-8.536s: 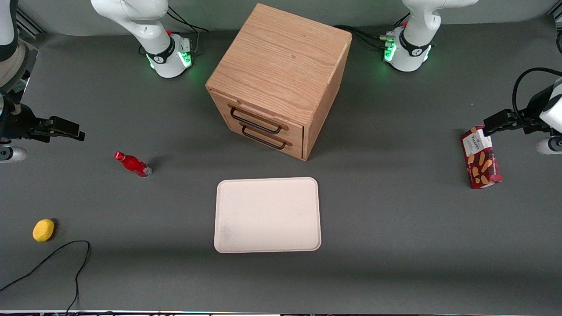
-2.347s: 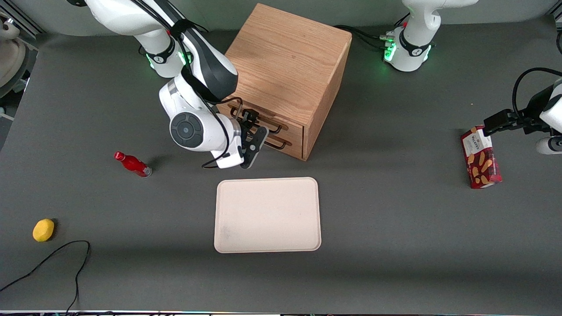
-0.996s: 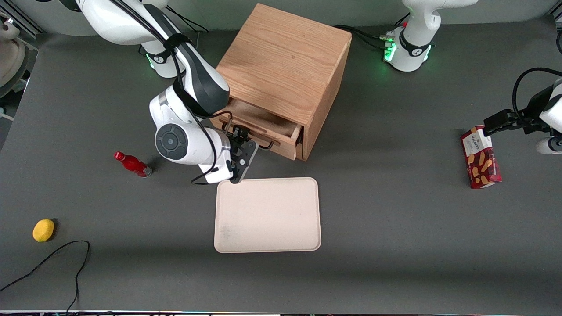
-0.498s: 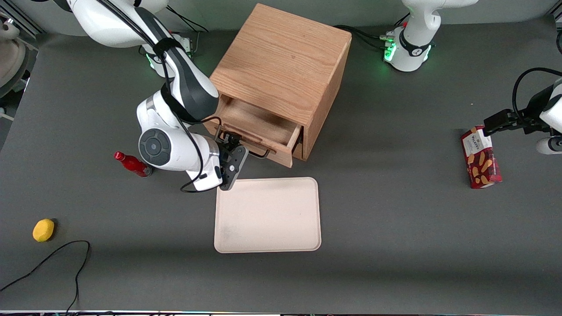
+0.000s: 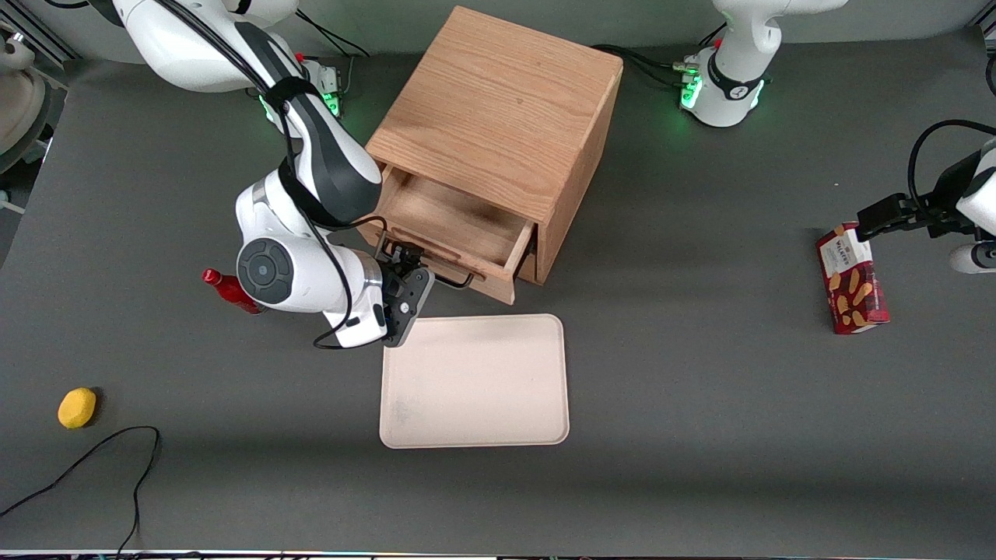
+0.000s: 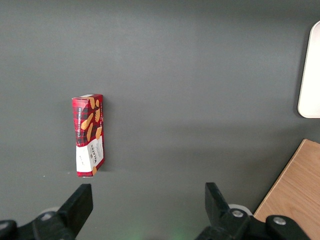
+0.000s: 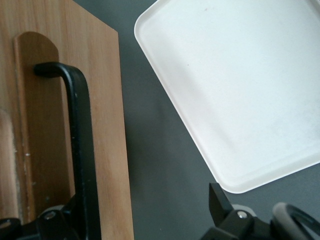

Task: Open upper drawer
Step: 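Pull the handle with the right gripper, sliding the upper drawer outward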

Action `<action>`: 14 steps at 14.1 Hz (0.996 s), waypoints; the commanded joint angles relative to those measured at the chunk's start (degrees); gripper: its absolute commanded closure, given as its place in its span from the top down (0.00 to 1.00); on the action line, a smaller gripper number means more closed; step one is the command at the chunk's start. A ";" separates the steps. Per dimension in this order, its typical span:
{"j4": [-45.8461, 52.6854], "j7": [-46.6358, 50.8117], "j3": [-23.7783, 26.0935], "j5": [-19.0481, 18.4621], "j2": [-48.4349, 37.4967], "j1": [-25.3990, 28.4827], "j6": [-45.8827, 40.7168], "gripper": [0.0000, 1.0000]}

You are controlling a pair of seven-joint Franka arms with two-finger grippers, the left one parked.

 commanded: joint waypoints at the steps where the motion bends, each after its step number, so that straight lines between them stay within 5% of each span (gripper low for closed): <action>1: 3.39 -1.58 0.14 -0.27 2.29 -0.92 -0.41 1.00; 14: 9.72 -1.58 0.14 -0.27 6.16 -2.68 -0.50 1.00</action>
